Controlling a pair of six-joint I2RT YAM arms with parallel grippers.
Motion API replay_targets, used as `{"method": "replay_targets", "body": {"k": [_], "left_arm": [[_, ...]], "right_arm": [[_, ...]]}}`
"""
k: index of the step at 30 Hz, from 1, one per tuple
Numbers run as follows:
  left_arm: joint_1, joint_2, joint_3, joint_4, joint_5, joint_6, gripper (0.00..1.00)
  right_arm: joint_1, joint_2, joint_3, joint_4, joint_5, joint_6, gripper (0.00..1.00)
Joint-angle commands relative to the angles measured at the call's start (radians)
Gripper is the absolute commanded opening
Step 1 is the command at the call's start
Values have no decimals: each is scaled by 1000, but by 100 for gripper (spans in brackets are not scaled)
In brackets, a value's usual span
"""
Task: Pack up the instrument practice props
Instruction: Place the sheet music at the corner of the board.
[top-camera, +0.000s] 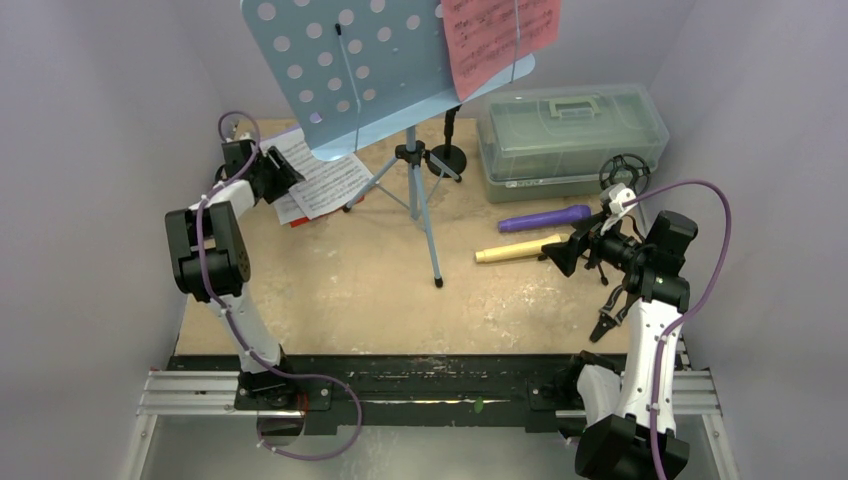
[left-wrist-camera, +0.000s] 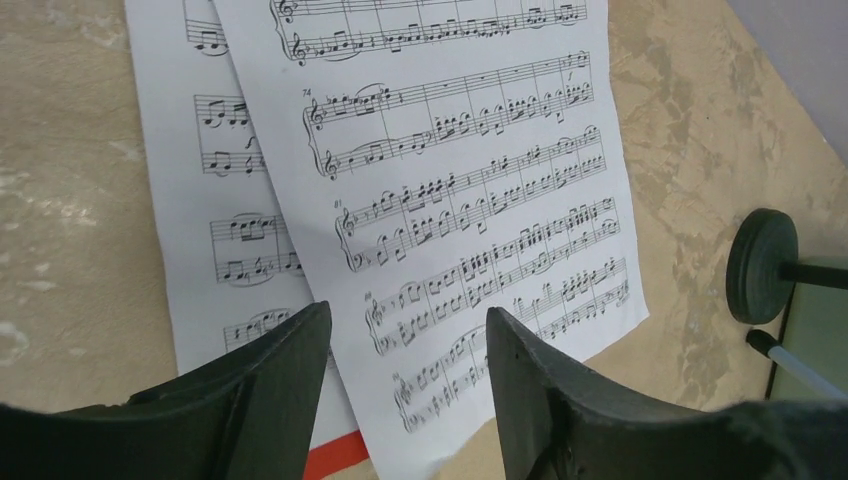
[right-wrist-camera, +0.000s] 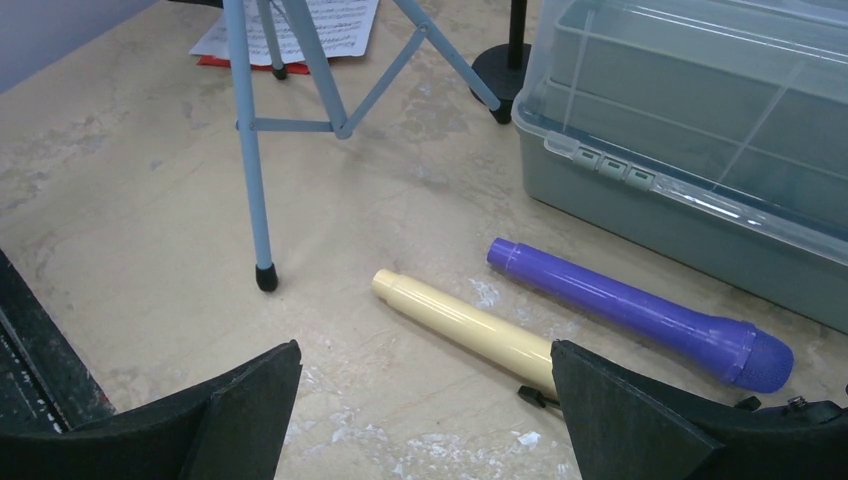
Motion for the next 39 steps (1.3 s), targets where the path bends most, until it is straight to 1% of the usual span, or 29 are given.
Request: {"method": "replay_targets", "body": {"k": [1, 3, 4, 6, 7, 11, 14, 16, 19, 22, 24, 26, 28, 30, 31, 32, 34, 35, 38, 39], "left_arm": [[4, -186, -47, 46, -101, 9, 60], [4, -269, -89, 53, -168, 3, 70], [5, -307, -111, 53, -199, -9, 78], [4, -372, -158, 53, -222, -55, 97], [5, -400, -188, 53, -215, -91, 99], [6, -514, -313, 162, -20, -148, 100], [4, -601, -384, 160, 103, -120, 100], [-2, -675, -435, 144, 126, -86, 100], [-34, -784, -494, 84, 89, -11, 99], [-115, -871, -493, -53, -40, 99, 99], [-194, -918, -495, -111, -152, 169, 99], [-249, -957, -502, -151, -227, 210, 99], [-280, -992, -530, -159, -279, 232, 100], [-291, -1018, -561, -136, -295, 231, 100], [-291, -1025, -563, -134, -286, 222, 100], [-291, -1025, -563, -131, -272, 217, 100], [-291, -1022, -564, -127, -256, 207, 100], [-291, -1022, -562, -129, -248, 204, 100], [-291, -1035, -566, -122, -227, 197, 100], [-291, -1041, -567, -121, -225, 195, 100]], "right_arm": [[-4, -1, -3, 2, 7, -16, 99], [-5, 1, -3, 2, 5, -16, 99], [-4, 1, -3, 1, 4, -17, 99], [-5, 2, -3, 3, 1, -18, 99], [-4, 3, -3, 4, -2, -17, 99], [-4, 4, -1, 3, -15, -24, 99], [-4, 2, 0, -4, -36, -40, 99], [-5, 0, 1, -11, -57, -66, 99], [-5, 5, 0, -14, -105, -100, 99], [-4, 28, 26, -59, -142, -163, 99], [-4, 54, 95, -133, -182, -252, 99], [-3, 87, 180, -193, -199, -328, 99], [-5, 126, 256, -189, -224, -334, 99], [-5, 163, 333, -195, -264, -368, 99], [-2, 181, 368, -175, -286, -348, 99], [-1, 203, 397, -113, -304, -293, 99], [2, 260, 469, 3, -332, -144, 99], [5, 289, 512, 30, -342, -100, 99], [15, 368, 654, 75, -353, -33, 99], [21, 390, 695, 120, -355, 36, 99]]}}
